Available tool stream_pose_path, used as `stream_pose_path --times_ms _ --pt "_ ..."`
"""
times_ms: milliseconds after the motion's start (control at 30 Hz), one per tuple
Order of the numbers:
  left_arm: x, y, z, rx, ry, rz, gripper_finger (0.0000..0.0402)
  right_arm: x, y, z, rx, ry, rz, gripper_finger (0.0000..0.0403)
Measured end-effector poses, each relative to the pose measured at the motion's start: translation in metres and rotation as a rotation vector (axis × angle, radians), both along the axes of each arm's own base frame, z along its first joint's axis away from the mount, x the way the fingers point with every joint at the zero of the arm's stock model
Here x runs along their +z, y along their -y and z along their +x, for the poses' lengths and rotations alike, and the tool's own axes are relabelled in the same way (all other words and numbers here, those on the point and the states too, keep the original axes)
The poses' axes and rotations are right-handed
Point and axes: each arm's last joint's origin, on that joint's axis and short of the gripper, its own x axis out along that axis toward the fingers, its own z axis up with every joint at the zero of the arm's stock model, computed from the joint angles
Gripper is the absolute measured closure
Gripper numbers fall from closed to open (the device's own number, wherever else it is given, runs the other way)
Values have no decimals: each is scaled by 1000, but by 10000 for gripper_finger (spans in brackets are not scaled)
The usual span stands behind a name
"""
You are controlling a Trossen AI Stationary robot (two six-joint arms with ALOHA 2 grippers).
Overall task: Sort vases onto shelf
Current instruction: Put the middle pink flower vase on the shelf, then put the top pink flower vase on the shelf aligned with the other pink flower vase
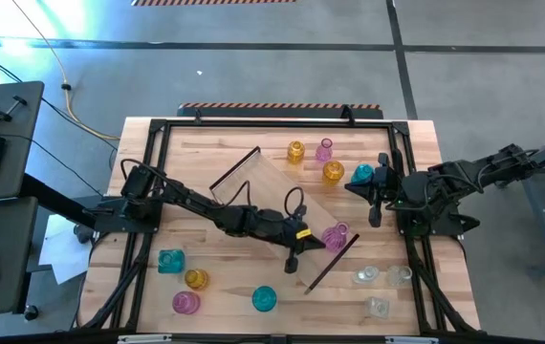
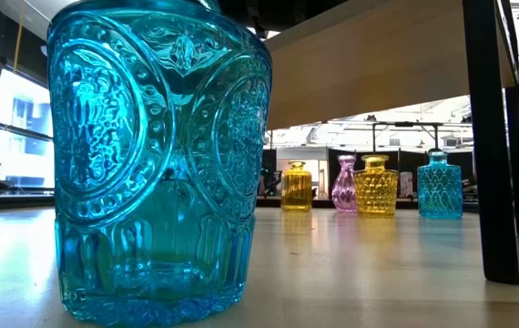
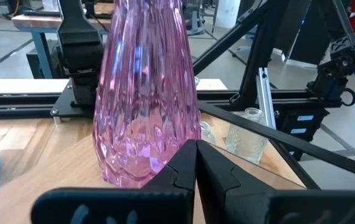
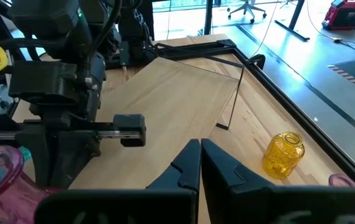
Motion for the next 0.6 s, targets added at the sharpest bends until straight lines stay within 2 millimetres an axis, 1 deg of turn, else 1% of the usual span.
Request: stream_pose_path --times_ms 267,400,500,600 --pt "0 -1 0 3 5 5 401 0 0 0 -3 4 7 403" --pt "1 3 -1 -13 7 40 401 0 0 0 -7 5 6 403" --pt "11 8 -7 -30 -2 69 401 0 0 0 -9 5 5 403" --pt "26 9 -20 -30 -66 124 401 0 0 0 -9 4 2 403"
